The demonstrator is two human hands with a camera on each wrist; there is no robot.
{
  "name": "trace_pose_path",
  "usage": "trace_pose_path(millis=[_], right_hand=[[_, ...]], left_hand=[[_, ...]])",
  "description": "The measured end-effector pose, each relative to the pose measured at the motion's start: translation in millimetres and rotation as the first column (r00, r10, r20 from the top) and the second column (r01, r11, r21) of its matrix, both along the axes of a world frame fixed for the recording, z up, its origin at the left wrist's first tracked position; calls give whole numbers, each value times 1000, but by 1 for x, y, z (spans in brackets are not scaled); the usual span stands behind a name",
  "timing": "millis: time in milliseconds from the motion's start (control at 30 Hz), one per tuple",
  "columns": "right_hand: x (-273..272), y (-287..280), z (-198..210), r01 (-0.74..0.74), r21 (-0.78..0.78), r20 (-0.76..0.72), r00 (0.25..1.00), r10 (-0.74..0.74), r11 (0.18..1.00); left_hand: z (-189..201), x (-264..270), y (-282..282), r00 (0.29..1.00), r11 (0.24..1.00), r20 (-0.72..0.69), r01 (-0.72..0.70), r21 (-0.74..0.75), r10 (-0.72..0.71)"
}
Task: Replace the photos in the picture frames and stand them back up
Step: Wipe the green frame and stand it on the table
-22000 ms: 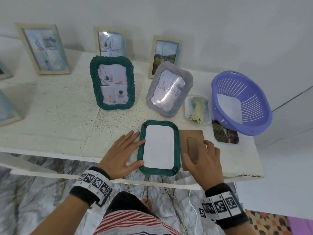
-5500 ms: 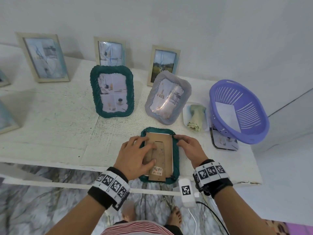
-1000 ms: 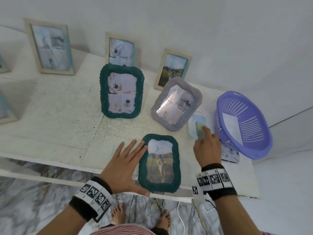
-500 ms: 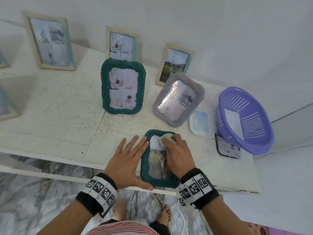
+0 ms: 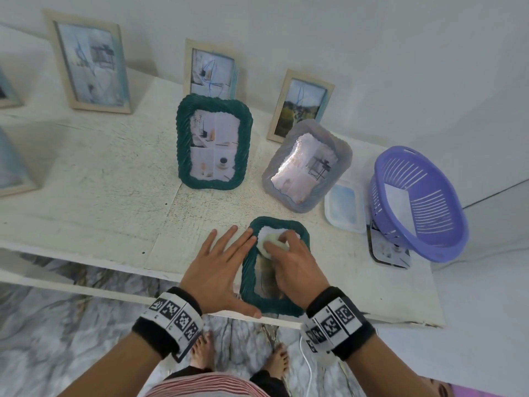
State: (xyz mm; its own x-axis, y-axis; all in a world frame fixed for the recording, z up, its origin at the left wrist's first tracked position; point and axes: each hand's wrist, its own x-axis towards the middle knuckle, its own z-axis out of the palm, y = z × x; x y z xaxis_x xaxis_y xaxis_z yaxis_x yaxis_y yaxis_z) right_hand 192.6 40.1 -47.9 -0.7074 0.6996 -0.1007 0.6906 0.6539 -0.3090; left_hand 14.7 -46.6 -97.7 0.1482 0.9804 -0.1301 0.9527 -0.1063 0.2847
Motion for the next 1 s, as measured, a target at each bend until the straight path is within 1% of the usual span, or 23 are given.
trace_pose_path(millis=[67, 133, 167, 233, 300, 333, 400, 500, 567, 600, 633, 700, 733, 767, 833, 900, 967, 1000], right_hand=[[18, -10, 4, -93, -54, -45, 995, 91, 994], [32, -10, 5, -106, -27, -19, 994, 106, 994], [35, -4, 3, -76, 11, 21, 997, 76, 997], [28, 9, -3, 40, 79, 56, 997, -44, 996], [15, 14, -4, 120, 72, 48, 991, -123, 990], [10, 13, -4, 129, 51, 38, 991, -131, 990], [8, 3, -1, 80, 11, 19, 997, -80, 997], [27, -21, 6, -99, -63, -38, 995, 97, 993], [39, -21, 6, -163, -55, 0, 987, 163, 985], [41, -16, 5, -149, -19, 36, 988, 150, 989], [39, -9, 4, -106, 21, 57, 993, 105, 994], [28, 2, 1, 17, 78, 47, 999, -21, 997], [21, 4, 0, 59, 84, 31, 998, -62, 995], [14, 2, -1, 67, 85, 17, 998, -68, 994], [12, -11, -1, -15, 65, -16, 1000, 17, 998], [24, -27, -1, -131, 5, -37, 991, 131, 991], [40, -34, 4, -210, -31, 26, 977, 210, 977], [45, -31, 7, -214, -25, 66, 974, 215, 976]], left_hand=[[0, 0, 1, 1000, 1000, 3, -5, -3, 5], [0, 0, 0, 1000, 1000, 0, -6, 3, 6], [0, 0, 0, 1000, 1000, -3, -3, 3, 3], [1, 0, 0, 1000, 1000, 0, 0, 13, 0], [0, 0, 0, 1000, 1000, 8, -3, 24, 3], [0, 0, 0, 1000, 1000, 12, -5, 24, 5], [-1, 0, 0, 1000, 1000, 16, -1, 17, 1], [-1, 0, 0, 1000, 1000, 20, 5, 14, -5], [-1, 0, 0, 1000, 1000, 16, 4, 15, -5], [-1, 0, 0, 1000, 1000, 15, 5, 14, -5], [0, 0, 0, 1000, 1000, 14, 6, 11, -7], [0, 0, 0, 1000, 1000, 11, 10, 4, -10], [-1, 0, 1, 1000, 1000, 10, 7, 8, -7], [-1, -1, 1, 1000, 1000, 10, 5, 11, -5], [-2, -2, 1, 1000, 1000, 13, 4, 7, -4], [-3, -2, 0, 1000, 1000, 21, 0, 2, 0], [-2, -2, 1, 1000, 1000, 19, -3, 2, 3], [-2, -2, 1, 1000, 1000, 17, -3, 3, 3]])
